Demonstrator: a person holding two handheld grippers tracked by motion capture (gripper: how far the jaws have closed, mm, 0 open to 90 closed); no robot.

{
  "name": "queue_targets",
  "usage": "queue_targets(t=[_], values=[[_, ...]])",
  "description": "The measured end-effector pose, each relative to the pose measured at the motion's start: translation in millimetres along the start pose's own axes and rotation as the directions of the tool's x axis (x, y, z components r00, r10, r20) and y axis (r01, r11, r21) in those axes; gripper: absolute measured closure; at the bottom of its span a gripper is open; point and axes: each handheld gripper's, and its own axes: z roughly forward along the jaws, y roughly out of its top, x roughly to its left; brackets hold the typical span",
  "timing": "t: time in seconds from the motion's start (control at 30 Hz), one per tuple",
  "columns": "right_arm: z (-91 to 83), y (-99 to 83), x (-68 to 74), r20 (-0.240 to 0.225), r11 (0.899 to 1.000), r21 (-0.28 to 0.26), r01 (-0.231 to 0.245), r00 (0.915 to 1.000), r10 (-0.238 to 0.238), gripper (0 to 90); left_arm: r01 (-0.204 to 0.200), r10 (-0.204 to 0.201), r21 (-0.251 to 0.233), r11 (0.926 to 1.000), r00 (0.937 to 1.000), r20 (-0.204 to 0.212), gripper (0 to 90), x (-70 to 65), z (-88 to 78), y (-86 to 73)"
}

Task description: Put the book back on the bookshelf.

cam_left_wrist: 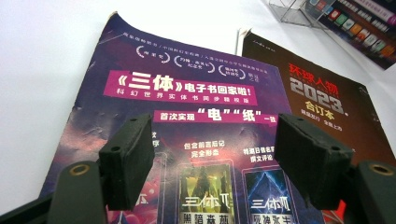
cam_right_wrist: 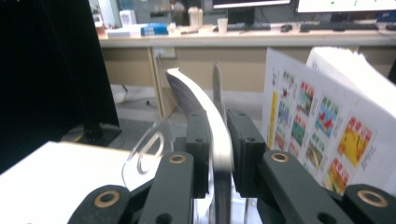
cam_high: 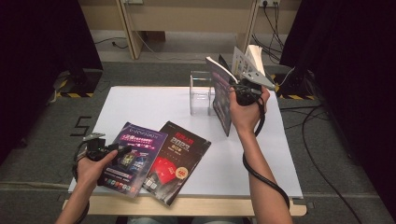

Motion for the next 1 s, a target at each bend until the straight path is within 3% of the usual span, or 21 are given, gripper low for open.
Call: queue_targets(t=[0.2, 0.4, 0.53, 0.67, 0.83, 1.0], values=[[-3.2, -6.6, -5.0, 0.020, 1.000, 0.014, 0.008, 0.9998, -0.008, 79.3, 0.000, 0.000, -0.002, 1.0000, 1.0000, 0.002, 27.5, -0.9, -0.2, 0.2], [2.5, -5.7, -10.5, 0.019, 0.996, 0.091, 0.010, 0.9998, -0.012, 76.0, -0.002, 0.002, -0.002, 1.0000, 1.0000, 0.004, 27.4, -1.6, 0.3, 0.4], [4.9, -6.6, -11.5, 0.032, 0.995, 0.098, 0.013, 0.9994, -0.016, 77.5, -0.001, 0.001, -0.001, 1.0000, 1.0000, 0.003, 27.4, -1.0, 0.3, 0.1], [11.0, -2.7, -11.8, 0.028, 0.986, 0.167, 0.002, 0.9996, -0.007, 76.8, -0.002, 0.002, 0.000, 1.0000, 1.0000, 0.002, 27.4, -0.9, 0.2, -0.3], [13.9, 2.5, -9.9, 0.073, 0.977, 0.213, 0.021, 0.9966, -0.038, 83.6, -0.001, 0.001, -0.001, 1.0000, 1.0000, 0.001, 27.5, -0.7, -0.2, 0.1], [13.0, 5.1, -10.8, 0.074, 0.979, 0.206, 0.002, 0.9971, -0.017, 84.3, -0.002, 0.002, 0.000, 1.0000, 1.0000, 0.002, 27.5, -0.8, 0.7, -0.4]])
